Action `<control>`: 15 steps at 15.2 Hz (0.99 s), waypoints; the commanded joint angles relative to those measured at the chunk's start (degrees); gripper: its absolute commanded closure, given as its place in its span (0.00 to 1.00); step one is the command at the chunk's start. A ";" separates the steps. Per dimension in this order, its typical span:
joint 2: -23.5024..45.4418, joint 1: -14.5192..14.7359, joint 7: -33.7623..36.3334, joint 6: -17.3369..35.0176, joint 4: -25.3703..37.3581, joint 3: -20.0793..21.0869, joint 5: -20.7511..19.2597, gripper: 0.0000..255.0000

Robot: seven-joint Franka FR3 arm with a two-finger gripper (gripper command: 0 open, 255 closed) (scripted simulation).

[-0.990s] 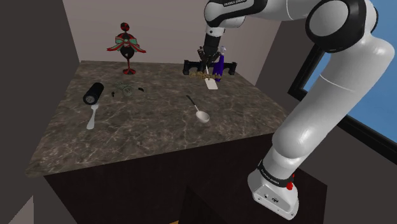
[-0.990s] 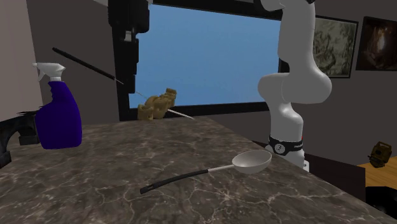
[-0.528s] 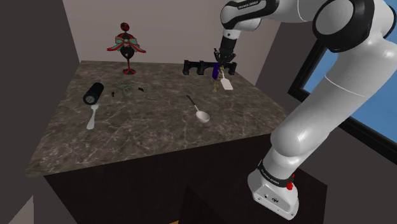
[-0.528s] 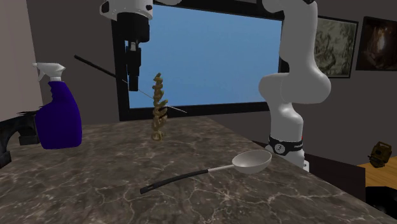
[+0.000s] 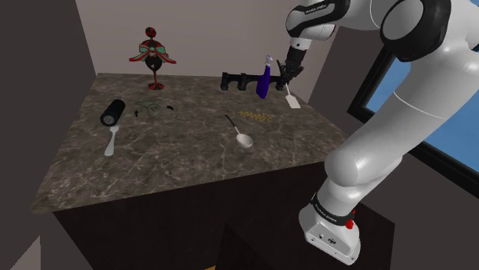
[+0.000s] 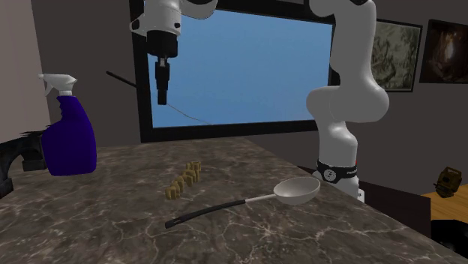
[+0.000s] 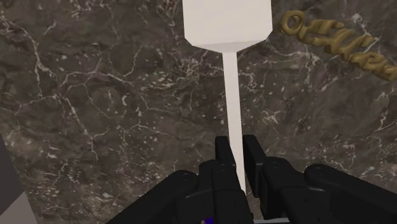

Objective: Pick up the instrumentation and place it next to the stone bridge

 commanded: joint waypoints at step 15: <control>3.61 -3.05 -7.68 7.82 -4.35 -4.05 1.22 1.00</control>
